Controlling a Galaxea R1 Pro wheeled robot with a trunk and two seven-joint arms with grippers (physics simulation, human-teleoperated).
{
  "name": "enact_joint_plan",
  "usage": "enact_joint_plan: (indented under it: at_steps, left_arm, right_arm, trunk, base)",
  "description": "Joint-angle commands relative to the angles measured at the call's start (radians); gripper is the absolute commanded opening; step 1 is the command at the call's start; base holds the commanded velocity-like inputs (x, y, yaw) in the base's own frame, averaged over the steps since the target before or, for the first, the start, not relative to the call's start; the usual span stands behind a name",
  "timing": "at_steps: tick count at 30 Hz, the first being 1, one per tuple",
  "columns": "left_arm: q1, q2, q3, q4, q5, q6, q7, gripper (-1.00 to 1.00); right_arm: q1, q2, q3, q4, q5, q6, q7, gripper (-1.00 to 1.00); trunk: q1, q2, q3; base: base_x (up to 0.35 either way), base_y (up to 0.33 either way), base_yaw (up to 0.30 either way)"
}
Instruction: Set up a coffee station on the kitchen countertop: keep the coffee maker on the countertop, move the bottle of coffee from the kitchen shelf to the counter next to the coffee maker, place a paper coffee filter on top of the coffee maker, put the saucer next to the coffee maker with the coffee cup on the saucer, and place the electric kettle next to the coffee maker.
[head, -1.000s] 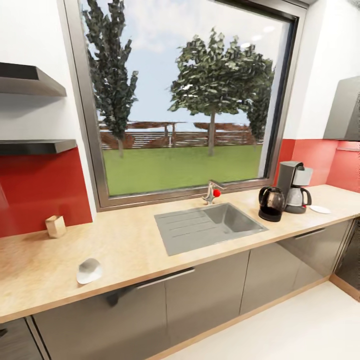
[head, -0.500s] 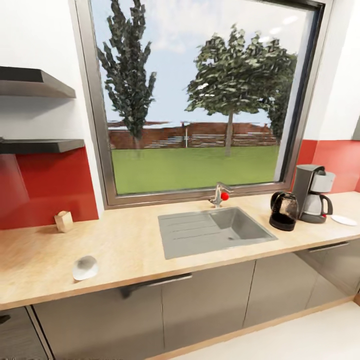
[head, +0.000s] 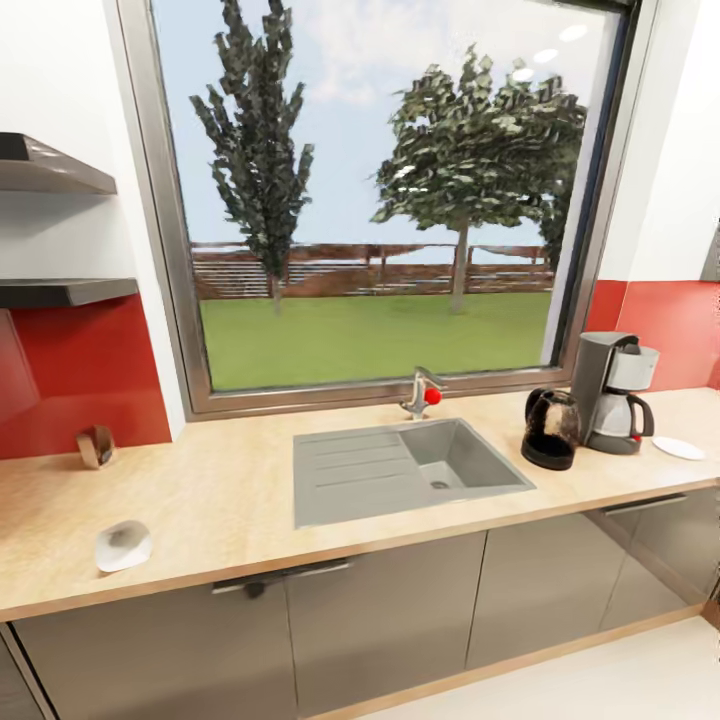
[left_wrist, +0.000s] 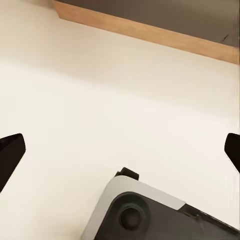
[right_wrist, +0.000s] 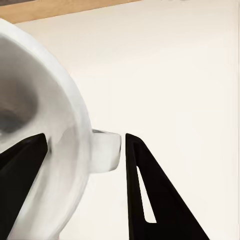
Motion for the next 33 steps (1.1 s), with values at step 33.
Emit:
enact_joint_plan:
  at_steps: [33]
  left_arm:
    - [0.000, 0.000, -0.008, 0.001, 0.010, -0.004, -0.002, 1.00]
  right_arm:
    - [-0.001, 0.000, 0.003, 0.003, -0.012, -0.005, 0.010, -1.00]
  trunk:
    - [0.001, -0.001, 0.000]
  base:
    - [0.048, -0.293, 0.000]
